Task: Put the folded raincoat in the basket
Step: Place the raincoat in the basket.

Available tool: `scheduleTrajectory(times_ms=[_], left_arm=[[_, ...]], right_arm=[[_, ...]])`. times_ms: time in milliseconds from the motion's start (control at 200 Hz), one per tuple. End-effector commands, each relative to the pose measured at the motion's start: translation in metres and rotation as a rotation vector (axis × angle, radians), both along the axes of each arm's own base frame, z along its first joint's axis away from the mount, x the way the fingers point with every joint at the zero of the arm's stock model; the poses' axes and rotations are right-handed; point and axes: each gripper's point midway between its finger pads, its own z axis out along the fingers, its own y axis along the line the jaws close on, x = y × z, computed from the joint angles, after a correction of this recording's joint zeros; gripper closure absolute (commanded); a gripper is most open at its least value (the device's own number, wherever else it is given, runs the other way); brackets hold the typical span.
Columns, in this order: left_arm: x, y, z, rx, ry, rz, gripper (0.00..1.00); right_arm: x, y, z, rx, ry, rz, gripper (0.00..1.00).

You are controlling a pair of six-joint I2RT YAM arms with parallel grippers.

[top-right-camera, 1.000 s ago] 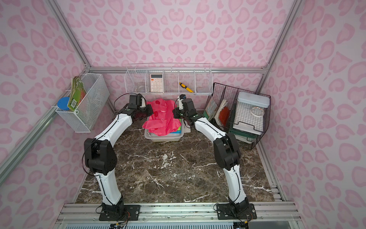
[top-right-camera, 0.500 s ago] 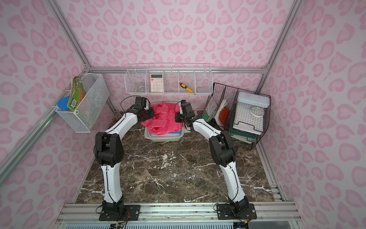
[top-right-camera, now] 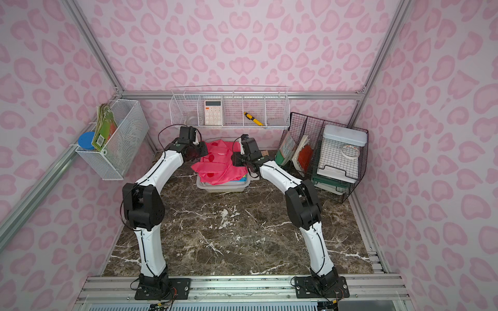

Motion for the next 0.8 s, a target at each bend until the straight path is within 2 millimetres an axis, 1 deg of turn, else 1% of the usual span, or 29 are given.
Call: scheduleTrajectory(times_ms=[0,75,170,235,310,395,435,505,530,540,565,640,710,795], left_arm=[[-0.008,0.003,0.012,0.018,0.001,-0.003,0.5],[-0.011,0.001,0.016,0.009,0.005,-0.017,0.46],[-0.013,-0.013,0.016,-0.046,0.005,-0.079,0.44],[-0.013,-0.027,0.013,-0.101,0.014,-0.12,0.44],[-0.012,-0.042,0.007,-0.141,0.021,-0.161,0.44],[-0.011,-0.058,-0.002,-0.167,0.03,-0.195,0.43],[-0.009,-0.062,-0.008,-0.182,0.038,-0.202,0.43],[-0.005,-0.066,-0.019,-0.2,0.052,-0.204,0.43],[-0.003,-0.067,-0.023,-0.203,0.059,-0.204,0.43],[-0.003,-0.067,-0.025,-0.204,0.062,-0.204,0.43],[-0.002,-0.068,-0.028,-0.205,0.067,-0.206,0.43],[0.003,-0.069,-0.041,-0.205,0.09,-0.206,0.43],[0.006,-0.07,-0.054,-0.199,0.115,-0.208,0.43],[0.008,-0.07,-0.07,-0.186,0.15,-0.211,0.43]], right_arm=[[0.0,-0.013,0.008,-0.014,-0.014,-0.041,0.37],[-0.003,-0.019,0.011,-0.008,-0.016,-0.051,0.37],[-0.007,-0.018,0.02,0.01,-0.045,-0.038,0.37],[-0.008,-0.011,0.028,0.032,-0.07,-0.005,0.37],[-0.008,0.003,0.032,0.053,-0.09,0.044,0.37],[-0.003,0.018,0.026,0.061,-0.08,0.085,0.37],[0.0,0.023,0.023,0.064,-0.073,0.098,0.37],[0.009,0.025,0.013,0.054,-0.058,0.093,0.37],[0.01,0.026,0.017,0.055,-0.062,0.09,0.38],[0.013,0.026,0.007,0.046,-0.05,0.086,0.38],[0.016,0.025,0.0,0.038,-0.039,0.08,0.37],[0.025,0.021,-0.015,0.012,-0.017,0.054,0.38],[0.033,0.015,-0.033,-0.018,0.01,0.026,0.38],[0.036,0.01,-0.054,-0.043,0.051,0.015,0.38]])
